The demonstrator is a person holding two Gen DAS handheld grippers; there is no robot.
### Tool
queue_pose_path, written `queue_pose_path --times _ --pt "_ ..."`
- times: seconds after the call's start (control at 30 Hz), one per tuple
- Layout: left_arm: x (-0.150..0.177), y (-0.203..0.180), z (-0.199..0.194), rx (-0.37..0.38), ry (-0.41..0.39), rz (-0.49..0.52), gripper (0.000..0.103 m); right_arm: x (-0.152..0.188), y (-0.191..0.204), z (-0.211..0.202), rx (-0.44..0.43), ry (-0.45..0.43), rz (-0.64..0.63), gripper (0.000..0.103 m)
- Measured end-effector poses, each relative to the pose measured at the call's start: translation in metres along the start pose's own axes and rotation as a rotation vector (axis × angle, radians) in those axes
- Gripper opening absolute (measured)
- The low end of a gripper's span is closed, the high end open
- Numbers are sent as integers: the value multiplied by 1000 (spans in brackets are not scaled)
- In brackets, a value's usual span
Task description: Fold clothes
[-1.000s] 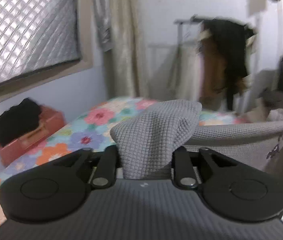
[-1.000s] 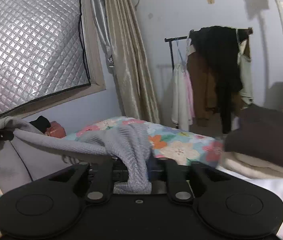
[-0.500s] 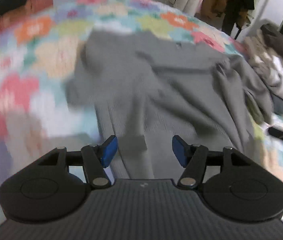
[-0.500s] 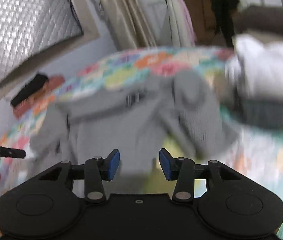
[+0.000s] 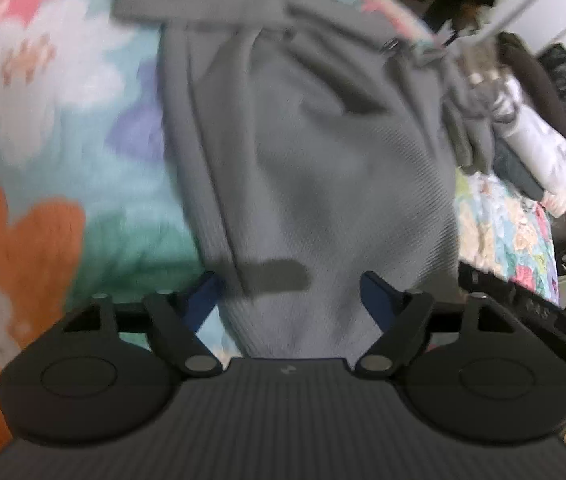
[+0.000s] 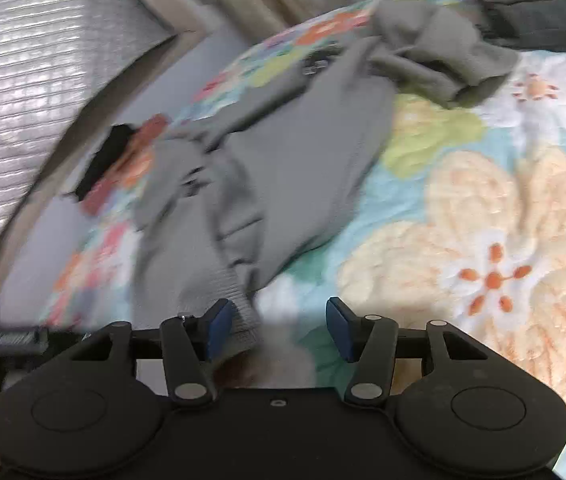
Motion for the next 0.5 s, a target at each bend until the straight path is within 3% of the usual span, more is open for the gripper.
queue_pose_path --times 0.23,0.3,0.33,0.37,0.4,0.43,0.5 --pt "5 -10 14 58 -16 -30 103 -20 10 24 91 -52 -101 62" --pt "1 -11 18 67 -35 -49 103 -27 17 36 135 -36 -157 63" --pt "-1 -11 21 71 -44 -59 97 -33 21 39 143 -34 -176 64" --pt "-4 -12 19 69 -56 -48 63 -37 25 41 146 -30 -188 64" --pt "-6 -13 16 50 -58 -17 40 -40 28 41 143 -28 -190 63" --pt "-8 -14 11 24 -56 20 2 -41 30 39 129 -32 -185 59" --pt "-12 -21 -4 -50 -88 130 3 -42 31 33 89 -29 -170 51"
Point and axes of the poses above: each gripper's, at about its wrist camera, not at the fingertips, and z roughly the way its jaws point, y to its left, x to its underside, the point moved 6 cm from there along z, roughly the way its jaws point, and after that the axes turned 6 degrees about y, right-handed, at the moved point
